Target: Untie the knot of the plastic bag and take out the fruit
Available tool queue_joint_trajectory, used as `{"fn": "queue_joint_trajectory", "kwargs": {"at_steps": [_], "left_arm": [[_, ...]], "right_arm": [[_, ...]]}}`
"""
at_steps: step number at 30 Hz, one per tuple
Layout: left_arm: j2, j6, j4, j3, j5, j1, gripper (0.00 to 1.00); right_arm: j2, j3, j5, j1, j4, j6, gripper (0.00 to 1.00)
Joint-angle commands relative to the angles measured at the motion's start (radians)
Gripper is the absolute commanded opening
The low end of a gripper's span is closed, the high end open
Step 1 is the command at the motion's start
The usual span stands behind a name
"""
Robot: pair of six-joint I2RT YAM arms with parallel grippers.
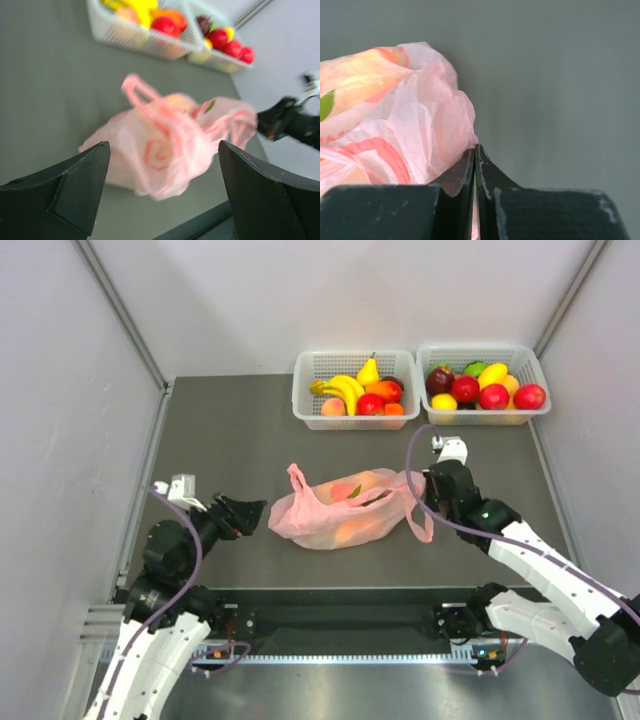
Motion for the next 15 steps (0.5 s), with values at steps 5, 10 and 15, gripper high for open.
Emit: {"fn": "queue_joint_trajectory", "kwargs": {"at_steps": [5,10,15], "left_arm": [[0.364,0.258,-0.061,0.375,0.216,0.003,0.99],[0.636,0.366,-0.017,0.501,0.38,-0.004,0.99],[0.838,0.481,0.022,0.628,0.379,-0.127,0.99]], "right_arm": [[-0.025,0.022,-0.2,-0.011,0.107,-0.119,0.0],[-0.034,0.058,-0.272,-0.011,0.152,-0.165,0.0],[0.001,0.111,-0.323,-0.011,0.169,-0.213,0.0]]}}
